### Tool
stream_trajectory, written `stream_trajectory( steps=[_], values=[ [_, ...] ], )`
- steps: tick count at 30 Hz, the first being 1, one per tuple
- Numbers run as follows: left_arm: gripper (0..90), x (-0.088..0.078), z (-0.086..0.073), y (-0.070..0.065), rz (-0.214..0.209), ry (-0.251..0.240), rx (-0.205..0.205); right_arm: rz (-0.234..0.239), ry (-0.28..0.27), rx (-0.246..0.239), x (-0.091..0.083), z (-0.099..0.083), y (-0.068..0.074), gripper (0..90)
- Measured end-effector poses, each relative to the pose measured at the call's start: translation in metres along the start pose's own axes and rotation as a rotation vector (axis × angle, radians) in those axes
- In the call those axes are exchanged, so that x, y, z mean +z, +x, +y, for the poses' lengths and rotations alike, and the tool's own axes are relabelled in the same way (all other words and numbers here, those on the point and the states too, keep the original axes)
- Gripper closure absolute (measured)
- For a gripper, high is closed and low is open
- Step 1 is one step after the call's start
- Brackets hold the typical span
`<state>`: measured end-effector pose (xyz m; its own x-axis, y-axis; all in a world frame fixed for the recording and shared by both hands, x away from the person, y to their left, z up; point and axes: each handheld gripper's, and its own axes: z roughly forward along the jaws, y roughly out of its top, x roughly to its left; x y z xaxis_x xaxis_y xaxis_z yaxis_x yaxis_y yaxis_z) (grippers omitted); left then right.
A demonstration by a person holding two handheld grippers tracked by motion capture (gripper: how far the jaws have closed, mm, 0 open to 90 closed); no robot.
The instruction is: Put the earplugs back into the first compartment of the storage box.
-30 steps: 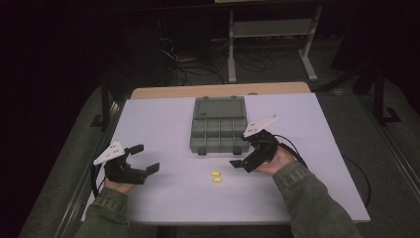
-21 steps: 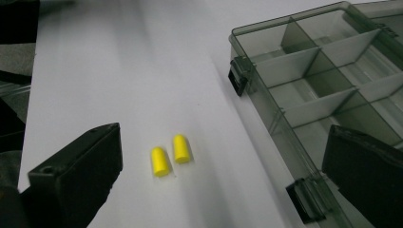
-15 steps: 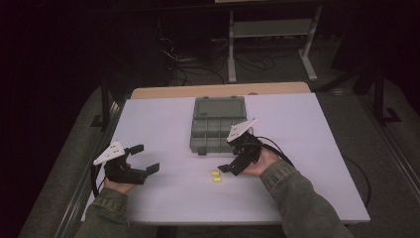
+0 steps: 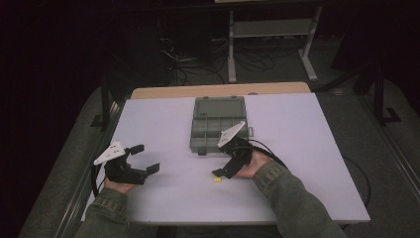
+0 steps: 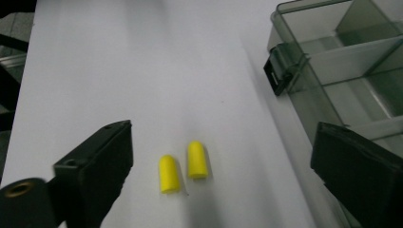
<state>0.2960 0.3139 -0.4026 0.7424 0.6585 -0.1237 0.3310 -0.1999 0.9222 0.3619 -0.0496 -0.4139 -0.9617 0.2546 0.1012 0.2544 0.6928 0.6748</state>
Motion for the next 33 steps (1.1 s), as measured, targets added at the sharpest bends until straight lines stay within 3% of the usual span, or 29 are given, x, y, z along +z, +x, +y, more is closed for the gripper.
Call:
stream_trajectory(
  steps=[11, 18, 30, 33],
  values=[
    [0.0, 0.000, 0.000, 0.000, -0.002, 0.001, 0.002, 0.057, 0.093, -0.010, 0.021, 0.002, 0.000, 30.7],
    [0.0, 0.000, 0.000, 0.000, -0.003, 0.001, 0.002, 0.071, 0.125, 0.001, 0.027, 0.004, -0.002, 51.3],
    [0.0, 0.000, 0.000, 0.000, -0.003, 0.004, 0.005, 0.085, 0.168, -0.003, 0.029, 0.003, -0.003, 77.1],
    [0.0, 0.000, 0.000, 0.000, -0.003, 0.005, 0.007, 0.086, 0.168, -0.011, 0.029, 0.003, -0.002, 79.6]
  ],
)
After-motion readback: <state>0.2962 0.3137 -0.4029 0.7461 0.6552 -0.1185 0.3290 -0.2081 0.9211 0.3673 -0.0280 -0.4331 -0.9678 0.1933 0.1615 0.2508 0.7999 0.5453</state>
